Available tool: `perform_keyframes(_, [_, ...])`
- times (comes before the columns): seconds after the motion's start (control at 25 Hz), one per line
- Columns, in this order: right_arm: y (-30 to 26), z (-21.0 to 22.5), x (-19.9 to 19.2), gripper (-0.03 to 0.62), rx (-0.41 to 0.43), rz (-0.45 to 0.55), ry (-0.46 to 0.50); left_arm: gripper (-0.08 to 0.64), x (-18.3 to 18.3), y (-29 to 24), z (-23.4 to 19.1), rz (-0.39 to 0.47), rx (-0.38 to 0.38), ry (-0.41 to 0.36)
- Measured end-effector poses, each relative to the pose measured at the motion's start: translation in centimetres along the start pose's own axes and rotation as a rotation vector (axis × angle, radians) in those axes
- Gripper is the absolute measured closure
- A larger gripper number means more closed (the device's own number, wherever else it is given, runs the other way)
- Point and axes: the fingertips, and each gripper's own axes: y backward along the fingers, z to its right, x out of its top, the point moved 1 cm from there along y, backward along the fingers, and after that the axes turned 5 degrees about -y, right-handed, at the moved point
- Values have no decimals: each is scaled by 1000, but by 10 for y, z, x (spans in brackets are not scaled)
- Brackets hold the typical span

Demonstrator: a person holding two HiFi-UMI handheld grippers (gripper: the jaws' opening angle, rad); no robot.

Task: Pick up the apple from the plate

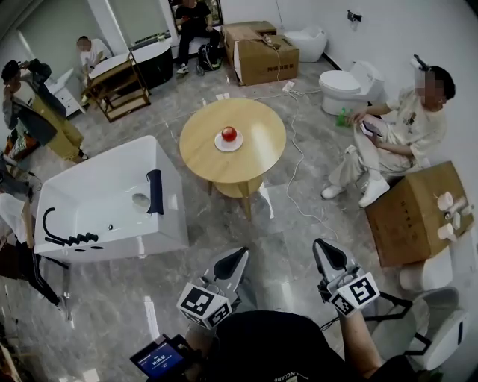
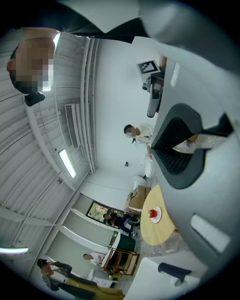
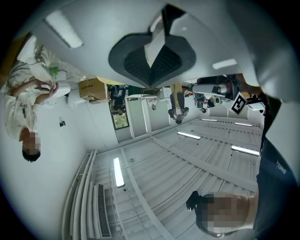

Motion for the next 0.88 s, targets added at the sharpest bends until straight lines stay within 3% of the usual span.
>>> perform_keyframes(0.52, [-188, 33, 7, 589, -41, -29, -20, 543, 34, -35, -183, -5, 11, 28])
perform_keyframes(0.88, [-286, 54, 16, 565, -26, -67, 8, 544, 44, -41, -262, -20, 74, 56])
